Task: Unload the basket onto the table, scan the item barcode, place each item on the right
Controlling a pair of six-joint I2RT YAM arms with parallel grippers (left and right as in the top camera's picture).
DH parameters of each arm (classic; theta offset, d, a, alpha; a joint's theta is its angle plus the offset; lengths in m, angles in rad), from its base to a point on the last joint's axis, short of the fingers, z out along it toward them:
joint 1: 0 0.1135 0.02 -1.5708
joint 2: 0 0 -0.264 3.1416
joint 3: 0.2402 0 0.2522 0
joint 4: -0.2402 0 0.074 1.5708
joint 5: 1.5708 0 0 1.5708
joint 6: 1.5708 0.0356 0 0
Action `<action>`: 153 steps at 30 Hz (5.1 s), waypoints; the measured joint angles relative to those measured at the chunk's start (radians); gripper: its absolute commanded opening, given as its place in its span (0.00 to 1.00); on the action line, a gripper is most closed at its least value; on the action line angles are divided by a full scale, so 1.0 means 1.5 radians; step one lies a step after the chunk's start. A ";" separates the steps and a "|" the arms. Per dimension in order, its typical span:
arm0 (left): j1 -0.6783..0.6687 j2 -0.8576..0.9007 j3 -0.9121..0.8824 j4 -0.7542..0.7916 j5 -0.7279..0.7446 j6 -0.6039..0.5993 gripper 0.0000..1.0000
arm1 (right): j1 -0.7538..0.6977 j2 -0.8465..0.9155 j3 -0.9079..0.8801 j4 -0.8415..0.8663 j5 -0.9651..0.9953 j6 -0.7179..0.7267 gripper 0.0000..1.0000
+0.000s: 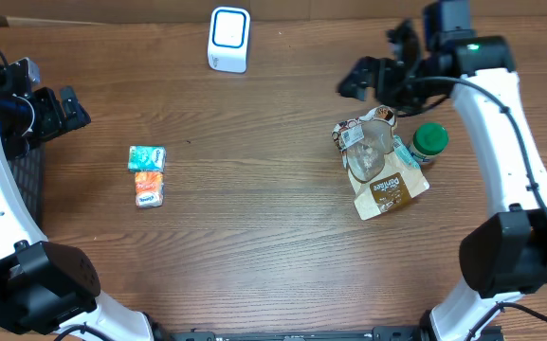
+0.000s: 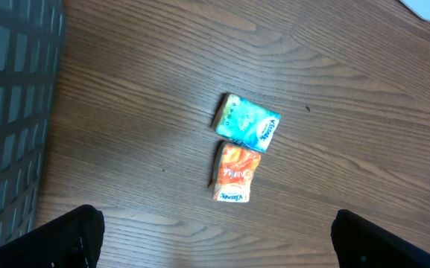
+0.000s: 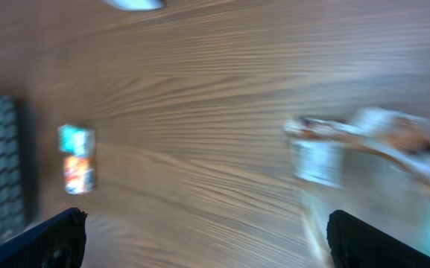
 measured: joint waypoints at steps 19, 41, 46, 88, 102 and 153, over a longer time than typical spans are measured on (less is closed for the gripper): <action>0.000 0.000 0.000 0.000 0.000 0.000 1.00 | 0.425 0.172 -0.115 0.465 0.051 0.119 0.86; 0.000 0.000 0.000 0.000 0.000 0.000 1.00 | 0.541 0.319 0.057 0.452 0.208 0.081 0.72; 0.000 0.000 0.000 0.000 0.000 0.000 1.00 | 0.581 0.357 0.057 0.474 0.238 0.064 0.70; 0.000 0.000 0.000 0.000 0.000 0.000 1.00 | 0.364 0.229 0.045 0.054 0.181 0.073 0.04; 0.000 0.000 0.000 0.000 0.000 0.000 1.00 | 0.359 0.229 -0.036 0.075 0.129 -0.198 0.58; 0.000 0.000 0.000 0.000 0.000 0.000 1.00 | 0.475 0.226 -0.115 0.187 0.143 0.220 0.35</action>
